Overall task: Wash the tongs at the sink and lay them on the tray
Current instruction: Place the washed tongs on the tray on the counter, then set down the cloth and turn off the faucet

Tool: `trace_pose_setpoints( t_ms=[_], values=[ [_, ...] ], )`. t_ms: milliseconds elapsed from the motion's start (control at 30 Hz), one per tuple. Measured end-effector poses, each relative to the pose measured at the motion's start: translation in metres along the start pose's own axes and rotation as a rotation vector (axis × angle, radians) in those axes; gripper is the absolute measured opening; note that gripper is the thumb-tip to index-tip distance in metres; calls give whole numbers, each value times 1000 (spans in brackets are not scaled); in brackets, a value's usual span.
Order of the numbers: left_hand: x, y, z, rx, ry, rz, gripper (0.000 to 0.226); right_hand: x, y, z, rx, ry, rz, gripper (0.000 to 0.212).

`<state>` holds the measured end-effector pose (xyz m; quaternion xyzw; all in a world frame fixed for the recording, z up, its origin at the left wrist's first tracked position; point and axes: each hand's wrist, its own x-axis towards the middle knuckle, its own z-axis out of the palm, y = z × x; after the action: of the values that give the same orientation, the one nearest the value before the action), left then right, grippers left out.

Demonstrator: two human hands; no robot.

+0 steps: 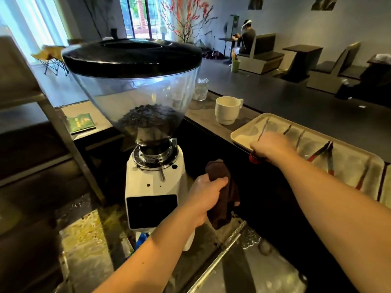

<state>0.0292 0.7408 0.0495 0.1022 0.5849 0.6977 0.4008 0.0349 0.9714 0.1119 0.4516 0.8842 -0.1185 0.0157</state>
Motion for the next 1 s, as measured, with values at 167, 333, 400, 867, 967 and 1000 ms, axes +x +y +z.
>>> trace_pose_setpoints(
  t_ms=[167,333,400,867,967,1000],
  values=[
    [-12,4,-12,46,-60,18,17,5,2,-7,-11,30,-9,54],
    [-42,4,-28,79,-102,-12,27,-52,-2,-25,-73,116,-126,36],
    [-61,1,-38,89,-118,-69,30,-93,-4,-26,-29,-20,-196,32],
    [-253,-70,-273,-113,158,-202,18,-353,-176,121,154,-544,-739,23],
    [-296,-90,-335,-148,450,-150,20,-400,-237,173,204,-682,-811,16],
    [-313,-98,-359,-159,543,-144,20,-419,-259,191,217,-715,-820,14]
  ],
)
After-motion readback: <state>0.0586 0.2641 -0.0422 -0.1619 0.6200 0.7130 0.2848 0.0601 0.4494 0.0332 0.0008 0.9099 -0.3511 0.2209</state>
